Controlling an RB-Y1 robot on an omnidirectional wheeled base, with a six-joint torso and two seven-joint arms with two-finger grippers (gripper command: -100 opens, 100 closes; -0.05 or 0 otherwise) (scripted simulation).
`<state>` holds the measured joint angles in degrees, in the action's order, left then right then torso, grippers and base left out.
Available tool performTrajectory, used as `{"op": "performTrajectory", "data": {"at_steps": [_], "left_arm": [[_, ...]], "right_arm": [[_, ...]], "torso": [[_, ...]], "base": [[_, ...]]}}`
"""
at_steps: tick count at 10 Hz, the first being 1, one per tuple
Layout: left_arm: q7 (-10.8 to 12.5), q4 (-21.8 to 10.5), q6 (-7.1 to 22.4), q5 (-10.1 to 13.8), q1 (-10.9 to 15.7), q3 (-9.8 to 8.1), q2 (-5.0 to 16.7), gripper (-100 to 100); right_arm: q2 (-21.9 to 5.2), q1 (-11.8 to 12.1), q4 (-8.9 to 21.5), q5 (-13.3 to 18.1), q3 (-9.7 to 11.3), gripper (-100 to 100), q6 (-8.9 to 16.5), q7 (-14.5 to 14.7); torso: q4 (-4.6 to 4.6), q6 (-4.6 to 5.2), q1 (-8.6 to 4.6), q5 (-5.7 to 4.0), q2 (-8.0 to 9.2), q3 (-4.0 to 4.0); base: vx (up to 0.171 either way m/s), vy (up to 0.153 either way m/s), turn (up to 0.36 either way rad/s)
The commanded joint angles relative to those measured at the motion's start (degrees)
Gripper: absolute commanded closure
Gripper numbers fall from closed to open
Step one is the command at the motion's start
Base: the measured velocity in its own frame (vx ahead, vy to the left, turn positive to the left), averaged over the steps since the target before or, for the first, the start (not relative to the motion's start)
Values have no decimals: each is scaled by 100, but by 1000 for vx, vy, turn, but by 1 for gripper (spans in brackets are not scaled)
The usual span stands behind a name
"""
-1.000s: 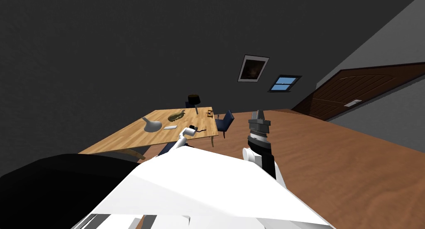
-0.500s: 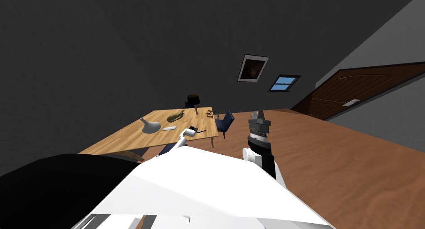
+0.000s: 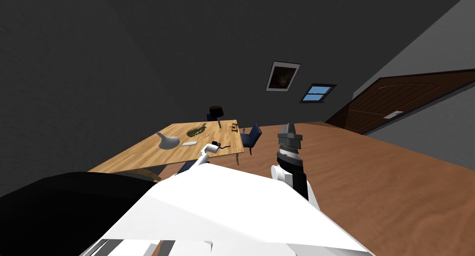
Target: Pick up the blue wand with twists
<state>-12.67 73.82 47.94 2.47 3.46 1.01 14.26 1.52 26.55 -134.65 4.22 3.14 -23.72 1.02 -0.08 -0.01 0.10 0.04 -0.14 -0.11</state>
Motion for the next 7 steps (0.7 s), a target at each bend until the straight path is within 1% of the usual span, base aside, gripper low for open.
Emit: {"op": "performTrajectory", "data": {"at_steps": [1, 2, 3, 5, 6, 7], "left_arm": [[0, 0, 0, 0, 0, 0, 0, 100], [0, 0, 0, 0, 0, 0, 0, 0], [-22, 204, 198, 24, -19, 0, 18, 100], [-40, 358, 340, 49, -32, -2, 35, 100], [-30, 287, 264, 37, -25, -1, 26, 100], [-33, 296, 283, 40, -24, -1, 28, 0]], "right_arm": [[0, 0, 0, 0, 0, 0, 0, 0], [0, 0, 0, 0, 0, 0, 0, 0], [0, 0, 0, 0, 0, 0, 0, 0], [0, 0, 0, 0, 0, 0, 0, 0], [0, 0, 0, 0, 0, 0, 0, 0], [0, 0, 0, 0, 0, 0, 0, 0]], "torso": [[0, 0, 0, 0, 0, 0], [-1, 0, 0, 0, -2, -1], [-1, 0, 1, 0, -2, -2], [1, -1, -8, -2, 11, 6], [2, -1, -9, -3, 12, 7], [0, 0, -5, -2, 7, 3]], "base": [[0, 0, 0], [0, 0, 0], [-24, -6, 23], [-36, -19, 18], [-16, -7, 3], [0, 0, 0]]}}
